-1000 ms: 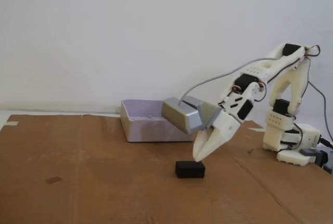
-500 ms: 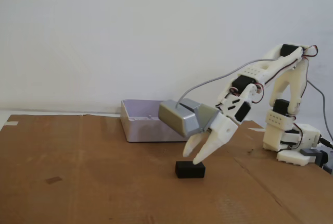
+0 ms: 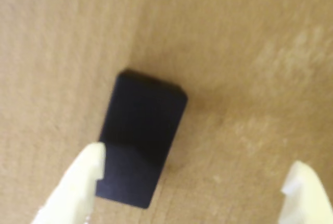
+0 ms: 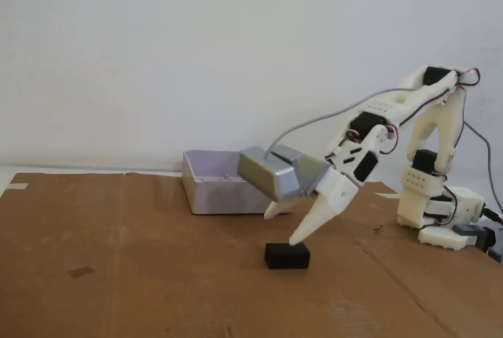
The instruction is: Grasp a block and put it in the box.
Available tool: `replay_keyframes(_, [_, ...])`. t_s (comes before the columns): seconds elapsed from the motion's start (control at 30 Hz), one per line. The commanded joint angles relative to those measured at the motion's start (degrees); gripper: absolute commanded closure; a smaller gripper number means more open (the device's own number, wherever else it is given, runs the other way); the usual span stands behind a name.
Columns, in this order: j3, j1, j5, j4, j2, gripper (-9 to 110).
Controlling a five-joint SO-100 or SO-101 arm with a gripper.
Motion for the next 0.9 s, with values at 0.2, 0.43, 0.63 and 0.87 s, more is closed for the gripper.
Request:
replay_keyframes(0.2, [-7.6, -1.7, 0.4, -2.1, 2.3, 60])
replay_keyframes(0.43, [-10.7, -3.5, 0.4, 5.5, 1.6, 60])
replay_keyframes(0.63, [-11.2, -3.7, 0.4, 6.1, 1.3, 60])
replay_keyframes(0.87, [-10.9, -3.5, 3.4, 7.1, 1.2, 60])
